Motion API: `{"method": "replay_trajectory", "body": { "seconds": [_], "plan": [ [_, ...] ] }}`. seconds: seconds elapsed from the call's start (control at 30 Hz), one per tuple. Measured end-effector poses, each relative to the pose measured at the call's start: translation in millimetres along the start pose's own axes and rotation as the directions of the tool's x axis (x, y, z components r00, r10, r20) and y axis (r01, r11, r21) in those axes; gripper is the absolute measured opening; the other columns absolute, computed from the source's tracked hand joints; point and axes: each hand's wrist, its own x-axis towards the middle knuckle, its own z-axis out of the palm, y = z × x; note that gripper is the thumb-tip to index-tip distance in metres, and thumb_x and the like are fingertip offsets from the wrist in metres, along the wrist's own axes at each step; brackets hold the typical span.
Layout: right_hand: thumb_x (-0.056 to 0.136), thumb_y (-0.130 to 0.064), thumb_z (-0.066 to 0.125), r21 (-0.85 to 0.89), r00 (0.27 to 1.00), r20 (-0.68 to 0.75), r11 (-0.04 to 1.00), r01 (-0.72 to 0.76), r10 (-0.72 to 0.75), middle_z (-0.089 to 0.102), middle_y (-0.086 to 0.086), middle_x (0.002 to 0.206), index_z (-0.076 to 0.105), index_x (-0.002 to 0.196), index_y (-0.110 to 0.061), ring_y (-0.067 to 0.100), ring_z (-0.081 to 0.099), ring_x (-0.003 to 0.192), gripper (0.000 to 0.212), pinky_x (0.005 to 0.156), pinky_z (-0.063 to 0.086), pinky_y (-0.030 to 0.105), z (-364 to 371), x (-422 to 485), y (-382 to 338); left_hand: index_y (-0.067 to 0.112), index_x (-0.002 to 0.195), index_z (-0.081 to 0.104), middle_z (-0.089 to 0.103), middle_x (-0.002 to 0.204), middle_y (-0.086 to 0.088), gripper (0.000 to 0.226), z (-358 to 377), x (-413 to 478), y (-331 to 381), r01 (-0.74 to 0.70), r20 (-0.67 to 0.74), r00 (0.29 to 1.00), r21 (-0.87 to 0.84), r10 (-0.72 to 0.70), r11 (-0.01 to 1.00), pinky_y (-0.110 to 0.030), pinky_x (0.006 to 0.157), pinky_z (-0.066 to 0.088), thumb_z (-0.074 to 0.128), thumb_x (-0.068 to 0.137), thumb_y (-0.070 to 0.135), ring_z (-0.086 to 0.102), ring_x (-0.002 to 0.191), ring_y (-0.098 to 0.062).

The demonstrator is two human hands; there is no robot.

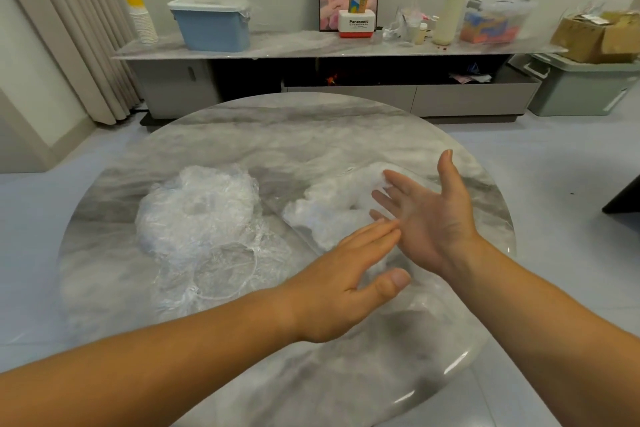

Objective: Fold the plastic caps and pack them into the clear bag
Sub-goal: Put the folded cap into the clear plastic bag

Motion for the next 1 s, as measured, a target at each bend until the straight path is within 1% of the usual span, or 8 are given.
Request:
{"method": "replay_trajectory", "body": {
  "seconds": [0.13, 0.3, 0.43, 0.57, 0.7, 0.8, 0.9, 1.0],
  "plan": [
    [0.087, -0.082, 0.039, 0.051, 0.999, -0.014, 0.998, -0.029, 0.030, 0.039, 0.014, 0.158, 0.045, 0.149, -0.006, 0.028, 0.044, 0.141, 0.098, 0.111, 0.040, 0.048, 5, 4, 5, 0.031, 0.160, 0.010, 0.001, 0.165, 0.025, 0.069, -4, -7, -3, 0.001, 0.019, 1.000, -0.011, -0.001, 1.000, -0.008, 0.115, 0.000, 0.033, 0.101, 0.058, -0.006, 0.144, 0.017],
    [0.089, -0.073, 0.051, 0.030, 0.998, -0.057, 1.000, 0.008, -0.006, 0.049, 0.017, 0.145, 0.055, 0.139, -0.012, 0.032, 0.056, 0.129, 0.079, 0.091, 0.054, 0.045, 5, -4, 5, 0.032, 0.160, 0.009, -0.003, 0.163, 0.027, 0.077, -7, -9, -8, 0.056, 0.037, 0.998, 0.006, -0.057, 0.998, -0.007, 0.114, -0.002, 0.029, 0.093, 0.065, -0.008, 0.143, 0.019],
    [0.092, -0.062, 0.058, -0.006, 0.994, -0.108, 1.000, 0.000, -0.001, 0.055, 0.017, 0.140, 0.059, 0.135, -0.010, 0.035, 0.060, 0.124, 0.067, 0.096, 0.055, 0.046, -5, -22, 1, 0.035, 0.160, 0.009, -0.004, 0.161, 0.029, 0.079, -6, -9, -13, 0.074, 0.047, 0.996, 0.040, -0.076, 0.996, -0.027, 0.125, 0.000, 0.027, 0.092, 0.071, -0.012, 0.143, 0.019],
    [0.095, -0.055, 0.058, -0.035, 0.980, -0.199, 0.999, 0.018, -0.025, 0.065, 0.019, 0.128, 0.061, 0.126, -0.002, 0.035, 0.065, 0.117, 0.061, 0.102, 0.052, 0.047, -11, -36, -1, 0.041, 0.158, 0.011, -0.001, 0.164, 0.027, 0.079, -3, -9, -23, 0.050, 0.039, 0.998, 0.092, -0.053, 0.994, -0.042, 0.126, 0.001, 0.021, 0.089, 0.078, -0.014, 0.143, 0.018],
    [0.100, -0.048, 0.056, -0.221, 0.963, -0.252, 0.974, 0.041, -0.097, 0.072, 0.017, 0.107, 0.065, 0.109, -0.001, 0.031, 0.072, 0.102, 0.049, 0.089, 0.058, 0.044, -10, -48, -1, 0.046, 0.155, 0.022, 0.004, 0.164, 0.026, 0.065, -4, -13, -26, 0.016, 0.023, 1.000, 0.060, -0.017, 0.998, -0.044, 0.126, 0.000, 0.028, 0.095, 0.071, -0.012, 0.144, 0.016],
    [0.103, -0.040, 0.053, -0.426, 0.938, -0.285, 0.903, 0.062, -0.199, 0.068, 0.011, 0.081, 0.064, 0.085, -0.006, 0.028, 0.070, 0.081, 0.039, 0.071, 0.057, 0.040, -7, -59, -3, 0.045, 0.146, 0.043, 0.012, 0.164, 0.024, 0.049, -6, -19, -28, -0.004, -0.011, 1.000, 0.022, 0.005, 1.000, -0.040, 0.126, 0.002, 0.035, 0.100, 0.060, -0.008, 0.145, 0.015],
    [0.104, -0.031, 0.053, -0.539, 0.934, -0.176, 0.825, 0.171, -0.309, 0.065, 0.006, 0.065, 0.064, 0.080, -0.006, 0.024, 0.064, 0.066, 0.036, 0.060, 0.053, 0.038, 2, -70, -3, 0.041, 0.135, 0.054, 0.023, 0.161, 0.024, 0.045, -10, -27, -35, 0.033, -0.085, 0.996, 0.013, -0.032, 0.999, -0.026, 0.121, 0.010, 0.034, 0.100, 0.061, 0.001, 0.145, 0.017],
    [0.101, -0.028, 0.058, -0.599, 0.937, 0.136, 0.727, 0.336, -0.321, 0.071, 0.006, 0.076, 0.069, 0.087, -0.011, 0.023, 0.068, 0.072, 0.025, 0.063, 0.057, 0.038, 21, -85, 11, 0.036, 0.141, 0.048, 0.030, 0.159, 0.017, 0.049, -20, -36, -48, 0.171, -0.174, 0.974, 0.144, -0.146, 0.975, -0.014, 0.112, 0.012, 0.034, 0.100, 0.058, 0.014, 0.146, 0.007]
  ]
}}
